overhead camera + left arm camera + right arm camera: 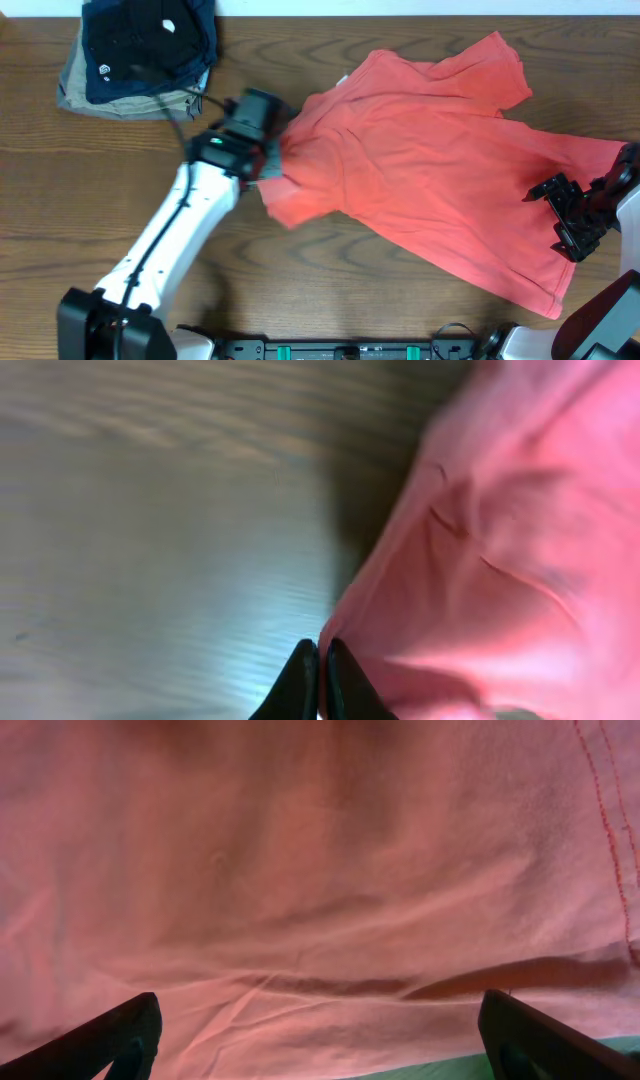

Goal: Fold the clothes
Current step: 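Pull the left sleeve leftward with the left gripper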

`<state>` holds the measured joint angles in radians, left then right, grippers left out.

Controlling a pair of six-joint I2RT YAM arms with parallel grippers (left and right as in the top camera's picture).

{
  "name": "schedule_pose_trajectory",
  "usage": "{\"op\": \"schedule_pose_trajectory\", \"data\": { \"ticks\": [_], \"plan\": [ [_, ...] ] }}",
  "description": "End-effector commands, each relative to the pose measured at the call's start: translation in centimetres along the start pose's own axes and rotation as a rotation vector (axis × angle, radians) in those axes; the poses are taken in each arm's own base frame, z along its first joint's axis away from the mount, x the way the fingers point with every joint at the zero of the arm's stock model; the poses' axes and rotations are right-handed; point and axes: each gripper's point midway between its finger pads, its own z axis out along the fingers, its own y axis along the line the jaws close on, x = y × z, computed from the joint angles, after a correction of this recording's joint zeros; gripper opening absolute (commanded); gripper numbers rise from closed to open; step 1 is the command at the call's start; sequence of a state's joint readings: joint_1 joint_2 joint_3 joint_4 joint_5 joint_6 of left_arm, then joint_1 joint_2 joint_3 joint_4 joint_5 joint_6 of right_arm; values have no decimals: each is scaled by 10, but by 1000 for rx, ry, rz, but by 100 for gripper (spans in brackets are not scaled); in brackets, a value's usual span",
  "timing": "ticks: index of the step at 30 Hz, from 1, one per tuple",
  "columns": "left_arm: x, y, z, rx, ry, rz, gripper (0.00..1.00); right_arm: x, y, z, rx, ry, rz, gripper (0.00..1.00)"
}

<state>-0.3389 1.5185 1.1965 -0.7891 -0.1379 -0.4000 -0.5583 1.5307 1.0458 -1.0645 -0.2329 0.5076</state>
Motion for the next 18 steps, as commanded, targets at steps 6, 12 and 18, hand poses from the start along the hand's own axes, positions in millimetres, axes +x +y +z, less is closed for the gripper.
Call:
{"op": "schedule_pose_trajectory", "data": {
  "ticks": [6,12,18],
  "plan": [
    [-1,59,10,-105,63,-133,6,1,3,-2,-6,-4,-16,99],
    [-1,93,11,-150,85,-224,6,1,3,-2,-6,-4,-16,99],
    [8,111,10,-183,130,-263,6,1,3,-2,-6,-4,-16,99]
  ]
}}
